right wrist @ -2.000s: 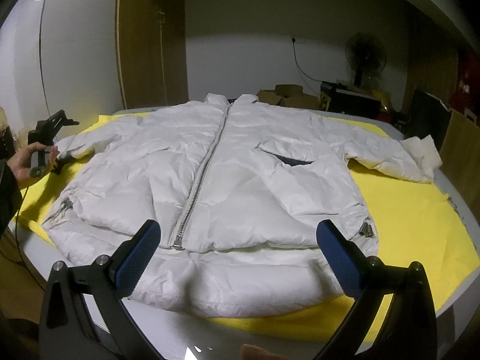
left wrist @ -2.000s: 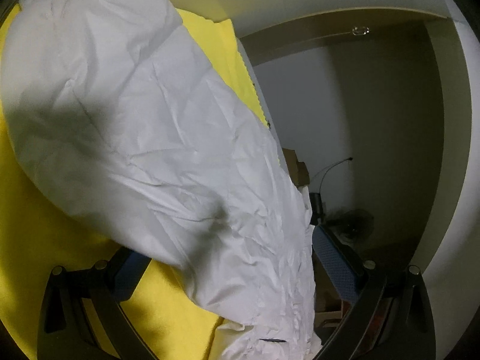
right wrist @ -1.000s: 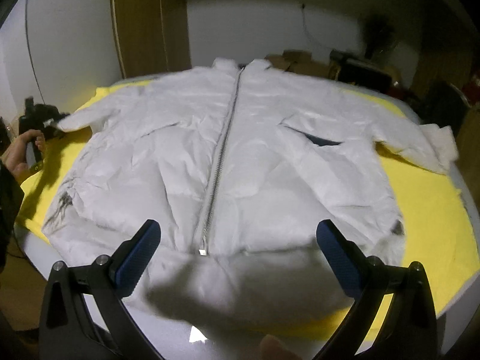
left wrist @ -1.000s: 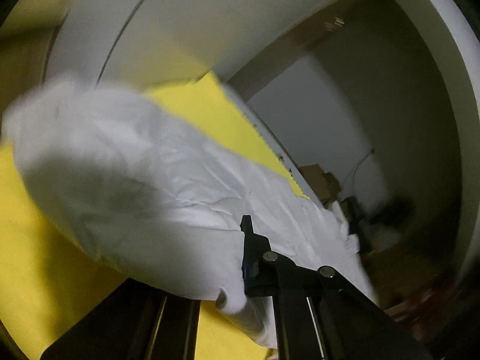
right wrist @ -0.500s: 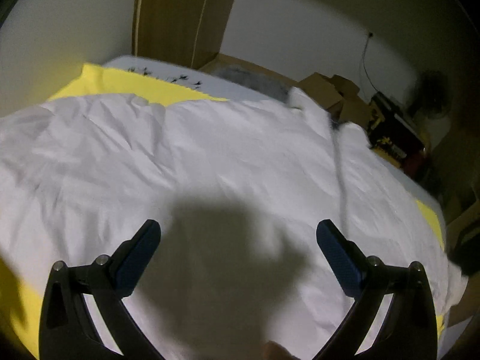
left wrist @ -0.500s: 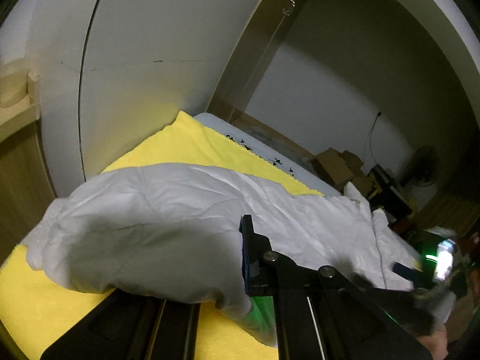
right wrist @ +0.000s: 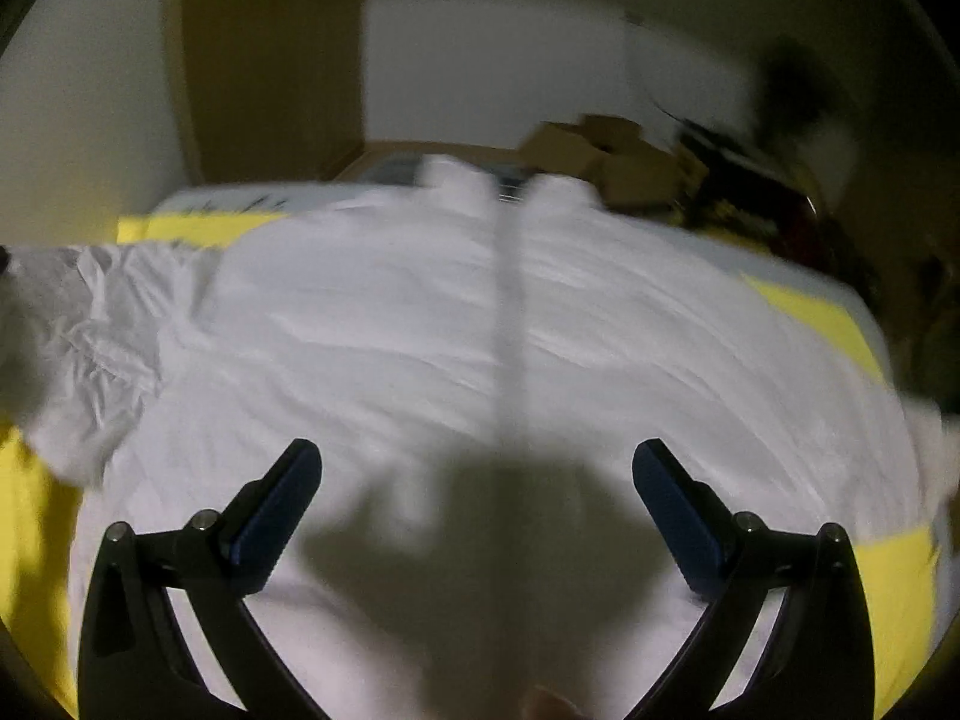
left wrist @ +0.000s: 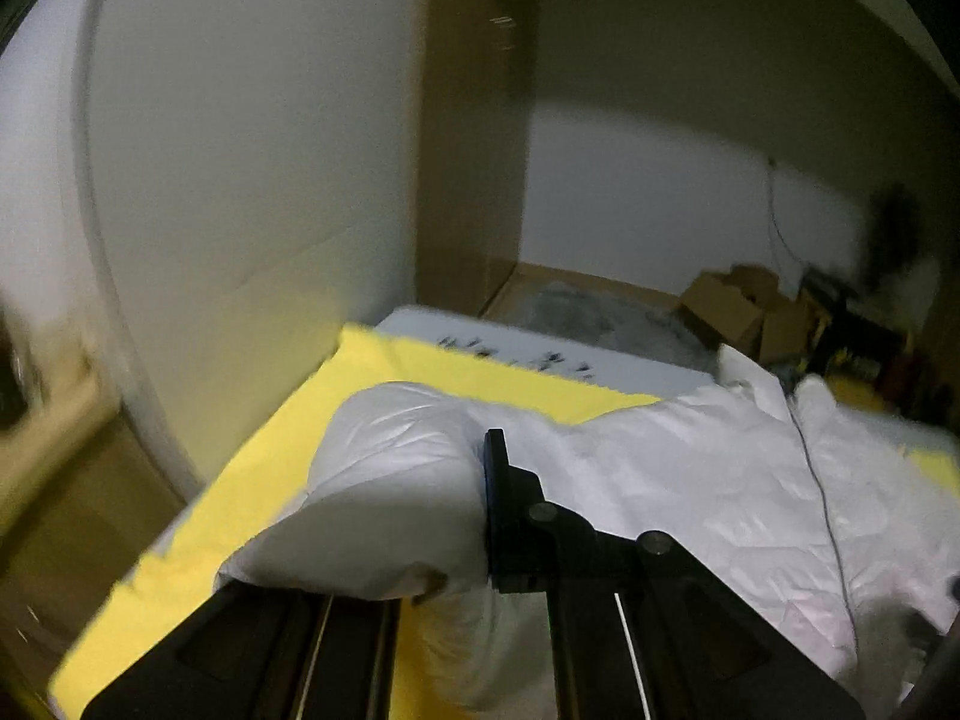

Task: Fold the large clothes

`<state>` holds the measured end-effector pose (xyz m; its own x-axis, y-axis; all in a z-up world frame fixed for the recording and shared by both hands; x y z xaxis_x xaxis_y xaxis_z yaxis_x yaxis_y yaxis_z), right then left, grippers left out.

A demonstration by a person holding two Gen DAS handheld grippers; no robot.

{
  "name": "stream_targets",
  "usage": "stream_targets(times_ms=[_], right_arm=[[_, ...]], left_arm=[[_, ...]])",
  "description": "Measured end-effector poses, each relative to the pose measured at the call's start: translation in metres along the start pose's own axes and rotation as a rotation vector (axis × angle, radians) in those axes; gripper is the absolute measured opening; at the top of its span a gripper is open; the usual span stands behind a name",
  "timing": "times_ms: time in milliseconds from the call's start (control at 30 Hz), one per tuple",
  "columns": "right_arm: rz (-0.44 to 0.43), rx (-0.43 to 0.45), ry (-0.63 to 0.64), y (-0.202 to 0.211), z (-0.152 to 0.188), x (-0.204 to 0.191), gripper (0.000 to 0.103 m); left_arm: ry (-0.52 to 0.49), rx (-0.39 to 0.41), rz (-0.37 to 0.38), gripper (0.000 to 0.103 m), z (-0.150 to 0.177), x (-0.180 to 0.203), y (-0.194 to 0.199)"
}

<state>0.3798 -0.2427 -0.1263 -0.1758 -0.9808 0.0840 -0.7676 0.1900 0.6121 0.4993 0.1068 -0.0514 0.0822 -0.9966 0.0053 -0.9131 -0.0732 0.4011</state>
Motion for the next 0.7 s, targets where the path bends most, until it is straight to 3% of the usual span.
stream_targets(times_ms=[133,200,300,400,500,633,667,700], right_arm=[[0.048,0.009,-0.123,0.042,0.04,0.091,0.103],[0.074,0.016,-0.193,0.062,0.064,0.132,0.103],[0.09,0.017,-0.258,0.082,0.092,0.17,0.103],[0.095,0.027,-0.265,0.092,0.103,0.19,0.103],[0.099,0.047,-0.237,0.103,0.108,0.2,0.103],[0.059,0.075,-0.211,0.102,0.103,0.195,0.103],[0.048,0.082,-0.205,0.104,0.101,0.19,0.103],[0.039,0.087,-0.202,0.104,0.098,0.185,0.103]], left_arm=[[-0.178,0.004,0.067,0.005,0.006,0.115,0.0],[-0.293,-0.065,0.15,0.007,0.039,0.184,-0.005],[-0.428,-0.217,0.226,0.009,0.109,0.249,-0.017],[-0.499,-0.333,0.189,0.01,0.167,0.258,-0.032],[-0.608,-0.231,0.167,0.01,0.176,0.257,-0.031],[-0.548,-0.224,0.243,0.012,0.173,0.247,-0.03],[-0.528,-0.227,0.269,0.016,0.171,0.25,-0.029],[-0.495,-0.23,0.306,0.027,0.168,0.248,-0.027]])
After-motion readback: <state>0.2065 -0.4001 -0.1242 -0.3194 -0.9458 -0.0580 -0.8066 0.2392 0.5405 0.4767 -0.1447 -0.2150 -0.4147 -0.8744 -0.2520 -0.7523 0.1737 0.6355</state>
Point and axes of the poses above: each gripper's, at about its wrist camera, not at the fingertips, and y roughly against the way its jaws point, x to its right, z to its underside, the point moved 9 cm from there along -y, roughly the way its jaws point, and after that the axes turned 9 degrees about x, right-handed, at the moved point
